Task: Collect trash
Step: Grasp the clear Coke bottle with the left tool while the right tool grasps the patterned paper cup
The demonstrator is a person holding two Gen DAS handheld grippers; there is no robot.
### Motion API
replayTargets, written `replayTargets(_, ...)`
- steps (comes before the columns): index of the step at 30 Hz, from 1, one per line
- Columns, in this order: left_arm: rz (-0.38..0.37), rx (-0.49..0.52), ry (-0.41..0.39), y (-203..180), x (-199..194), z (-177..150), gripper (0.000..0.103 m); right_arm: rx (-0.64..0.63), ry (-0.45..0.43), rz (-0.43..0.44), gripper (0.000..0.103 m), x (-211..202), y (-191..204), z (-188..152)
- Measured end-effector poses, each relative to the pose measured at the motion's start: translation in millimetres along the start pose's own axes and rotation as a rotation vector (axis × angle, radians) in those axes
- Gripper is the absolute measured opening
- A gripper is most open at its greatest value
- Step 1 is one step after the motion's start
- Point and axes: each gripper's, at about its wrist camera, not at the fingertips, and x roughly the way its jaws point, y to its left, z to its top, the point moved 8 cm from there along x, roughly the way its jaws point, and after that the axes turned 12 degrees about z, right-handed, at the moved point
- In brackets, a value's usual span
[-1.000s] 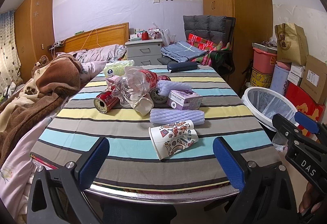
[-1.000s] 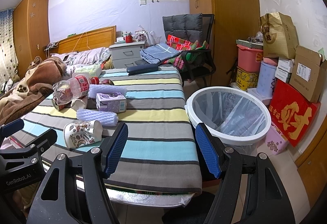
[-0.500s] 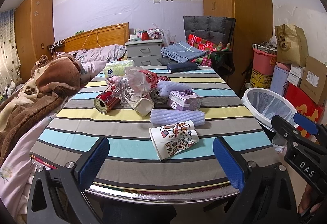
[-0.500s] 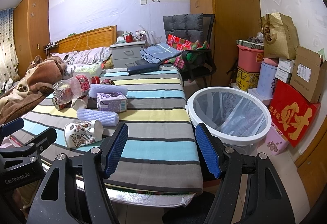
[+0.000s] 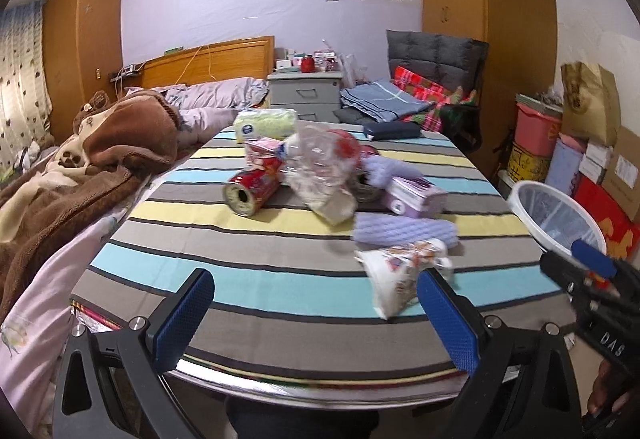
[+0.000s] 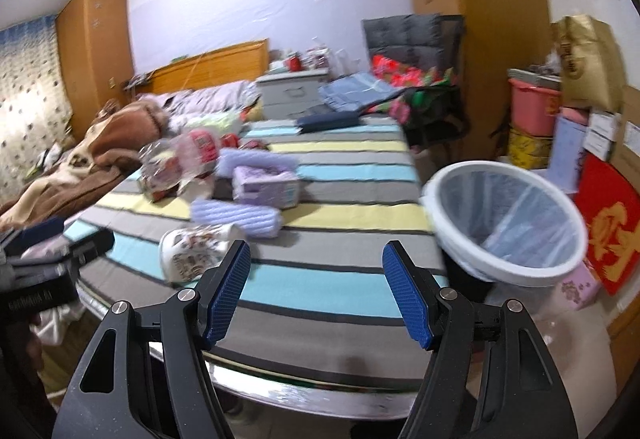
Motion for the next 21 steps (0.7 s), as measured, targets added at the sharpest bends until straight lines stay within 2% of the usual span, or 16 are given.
replayTargets(9, 0.061, -0.032, 0.058, 59, 44, 5, 0.102, 0.012, 0.088, 0.120, 0.070, 41, 36, -9)
replayTargets(12, 0.075, -0.048, 0.051, 74, 53, 13, 0.102, 0.013, 0.094, 0.120, 0.070, 48, 47, -9)
replayTargets(16, 0.052, -0.066, 0.059, 88, 65, 24, 0.102, 0.007, 0.084, 0.147, 0.070, 52, 63, -4)
replayTargets(21, 0.020, -0.083, 0.048, 93, 74, 41, 0.102, 0.006, 0.085, 0.115, 0.070, 69, 75, 1)
